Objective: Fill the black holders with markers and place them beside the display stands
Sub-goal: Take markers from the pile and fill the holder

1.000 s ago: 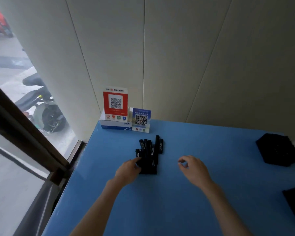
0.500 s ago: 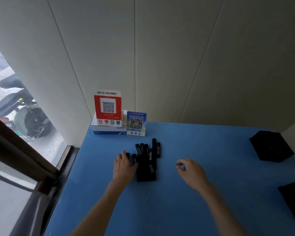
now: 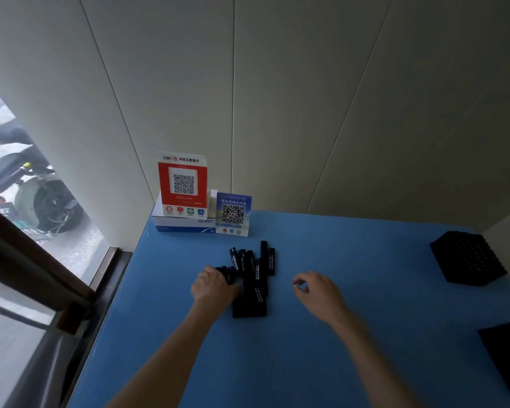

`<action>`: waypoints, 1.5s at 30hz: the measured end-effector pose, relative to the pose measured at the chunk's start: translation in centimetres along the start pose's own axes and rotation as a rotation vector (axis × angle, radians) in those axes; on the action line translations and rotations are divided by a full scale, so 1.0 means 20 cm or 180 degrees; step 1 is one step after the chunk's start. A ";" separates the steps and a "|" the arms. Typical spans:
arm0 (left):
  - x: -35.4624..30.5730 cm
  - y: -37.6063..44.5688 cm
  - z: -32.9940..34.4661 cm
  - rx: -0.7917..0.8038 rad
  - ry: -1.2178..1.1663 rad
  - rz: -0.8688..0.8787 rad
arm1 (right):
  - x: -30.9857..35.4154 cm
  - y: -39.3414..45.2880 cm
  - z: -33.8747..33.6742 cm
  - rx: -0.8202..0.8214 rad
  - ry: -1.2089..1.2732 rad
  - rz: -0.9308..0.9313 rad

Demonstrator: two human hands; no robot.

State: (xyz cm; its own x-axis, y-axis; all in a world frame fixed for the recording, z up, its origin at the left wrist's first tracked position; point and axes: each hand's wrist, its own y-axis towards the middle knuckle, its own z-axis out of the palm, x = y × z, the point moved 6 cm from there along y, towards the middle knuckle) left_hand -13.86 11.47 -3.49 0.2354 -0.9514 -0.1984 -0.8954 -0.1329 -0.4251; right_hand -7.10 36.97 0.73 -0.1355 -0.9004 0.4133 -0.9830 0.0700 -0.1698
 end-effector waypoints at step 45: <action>0.27 -0.15 -0.34 0.0440 -0.3722 0.0704 | 0.00 0.10 0.13 -0.0054 0.3556 0.1694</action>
State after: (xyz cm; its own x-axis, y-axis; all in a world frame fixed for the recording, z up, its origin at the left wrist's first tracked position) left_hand -12.37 4.83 2.70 0.3466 -0.1115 -0.9314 -0.9284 0.1009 -0.3576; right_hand -8.68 35.91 -1.88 -0.5418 0.1011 0.8344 -0.7737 0.3279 -0.5421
